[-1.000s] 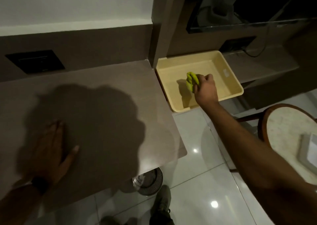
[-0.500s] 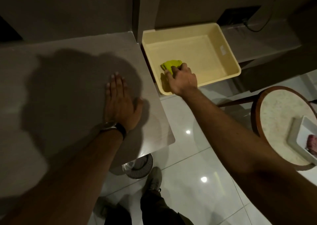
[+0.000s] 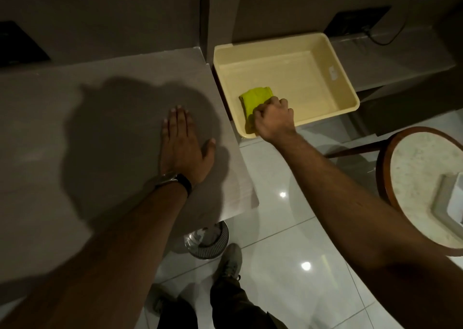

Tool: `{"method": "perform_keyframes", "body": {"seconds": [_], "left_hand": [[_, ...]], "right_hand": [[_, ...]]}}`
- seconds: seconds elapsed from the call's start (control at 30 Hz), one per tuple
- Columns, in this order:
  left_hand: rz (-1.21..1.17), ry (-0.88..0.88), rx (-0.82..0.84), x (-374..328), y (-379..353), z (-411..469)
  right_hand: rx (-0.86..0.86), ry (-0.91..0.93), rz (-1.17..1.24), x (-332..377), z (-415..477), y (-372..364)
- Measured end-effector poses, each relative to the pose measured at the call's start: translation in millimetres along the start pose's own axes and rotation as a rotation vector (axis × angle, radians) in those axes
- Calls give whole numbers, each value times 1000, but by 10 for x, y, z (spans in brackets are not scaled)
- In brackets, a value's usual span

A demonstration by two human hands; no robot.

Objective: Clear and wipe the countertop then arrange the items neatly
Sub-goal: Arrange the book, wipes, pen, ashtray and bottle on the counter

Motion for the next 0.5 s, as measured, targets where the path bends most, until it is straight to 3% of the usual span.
{"method": "perform_keyframes", "body": {"seconds": [0.13, 0.23, 0.37, 0.5], "left_hand": [[-60, -32, 87, 8, 41, -64], [-315, -5, 58, 65, 356, -189], [-573, 78, -115, 583, 872, -496], [-519, 252, -125, 1494, 1171, -1022]], "right_hand": [[112, -100, -37, 35, -3, 143], [-59, 12, -98, 203, -334, 391], [-342, 218, 165, 595, -1269, 391], [-240, 278, 435, 1174, -1981, 45]]}}
Point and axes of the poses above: each hand's wrist, its own z-axis towards the middle knuckle, its own y-axis out of the back of the hand, x = y × z, the point moved 6 cm from there along z, towards the middle knuckle, and after that the axes turned 2 degrees about y, right-handed, at the moved point
